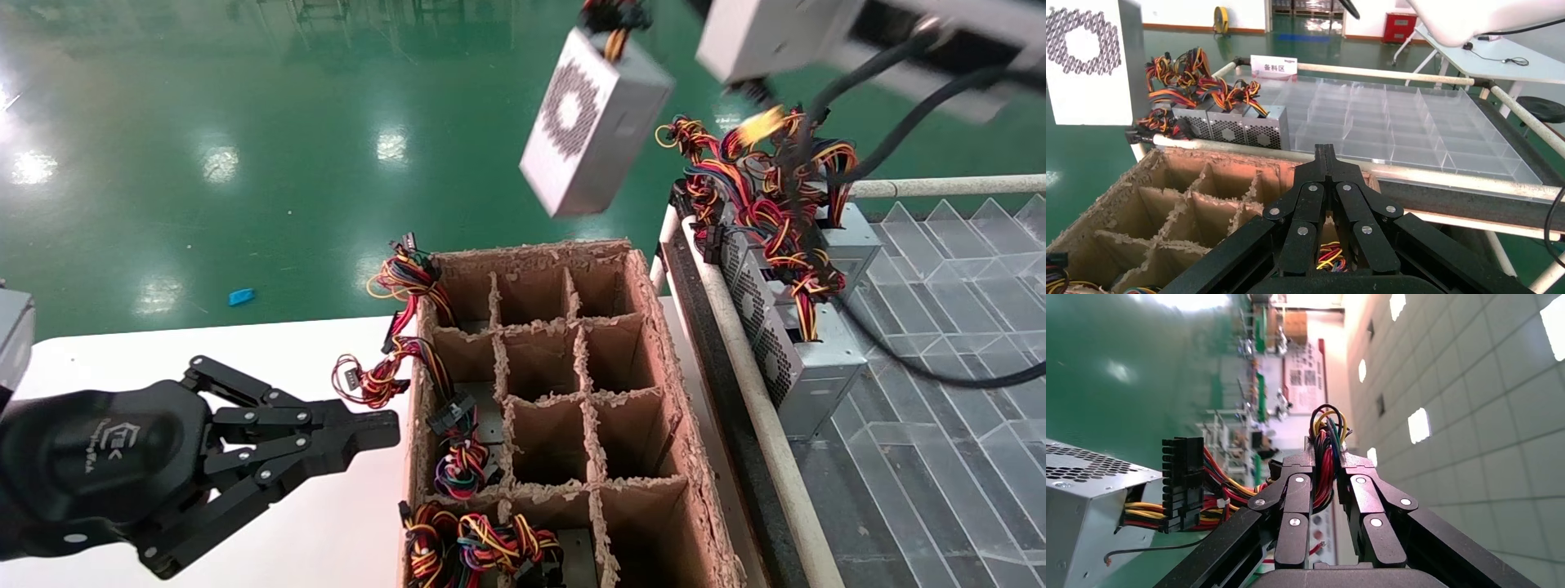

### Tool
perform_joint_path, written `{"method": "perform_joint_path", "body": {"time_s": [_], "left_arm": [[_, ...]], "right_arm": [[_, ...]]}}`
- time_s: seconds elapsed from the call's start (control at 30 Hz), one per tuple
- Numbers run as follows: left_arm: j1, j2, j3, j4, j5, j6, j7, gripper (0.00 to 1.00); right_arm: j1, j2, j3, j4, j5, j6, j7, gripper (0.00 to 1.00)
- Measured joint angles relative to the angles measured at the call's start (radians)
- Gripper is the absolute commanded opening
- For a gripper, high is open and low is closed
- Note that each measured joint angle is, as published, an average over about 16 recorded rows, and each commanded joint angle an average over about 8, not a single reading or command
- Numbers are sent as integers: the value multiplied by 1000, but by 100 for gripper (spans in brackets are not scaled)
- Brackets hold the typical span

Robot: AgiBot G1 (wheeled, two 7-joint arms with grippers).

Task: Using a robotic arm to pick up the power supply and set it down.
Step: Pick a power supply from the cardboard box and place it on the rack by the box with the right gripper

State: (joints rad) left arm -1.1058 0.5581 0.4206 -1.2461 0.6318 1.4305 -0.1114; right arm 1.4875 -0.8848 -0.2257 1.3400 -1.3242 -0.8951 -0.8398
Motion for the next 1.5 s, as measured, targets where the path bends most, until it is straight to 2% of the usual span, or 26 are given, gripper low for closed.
{"method": "perform_joint_path", "body": {"time_s": [0.4, 0.83, 1.2, 1.5], "left_arm": [[0, 0, 0, 0, 0, 0, 0, 0], [0, 0, 0, 0, 0, 0, 0, 0], [0, 0, 0, 0, 0, 0, 0, 0], [0, 0, 0, 0, 0, 0, 0, 0]], "right_arm": [[1, 143, 86, 8, 9, 4, -35, 0], [-67, 341, 172, 14, 3, 2, 2, 0], [-220, 479, 267, 16, 38, -3, 33, 0], [-406, 533, 367, 16, 79, 2, 39, 0]]}}
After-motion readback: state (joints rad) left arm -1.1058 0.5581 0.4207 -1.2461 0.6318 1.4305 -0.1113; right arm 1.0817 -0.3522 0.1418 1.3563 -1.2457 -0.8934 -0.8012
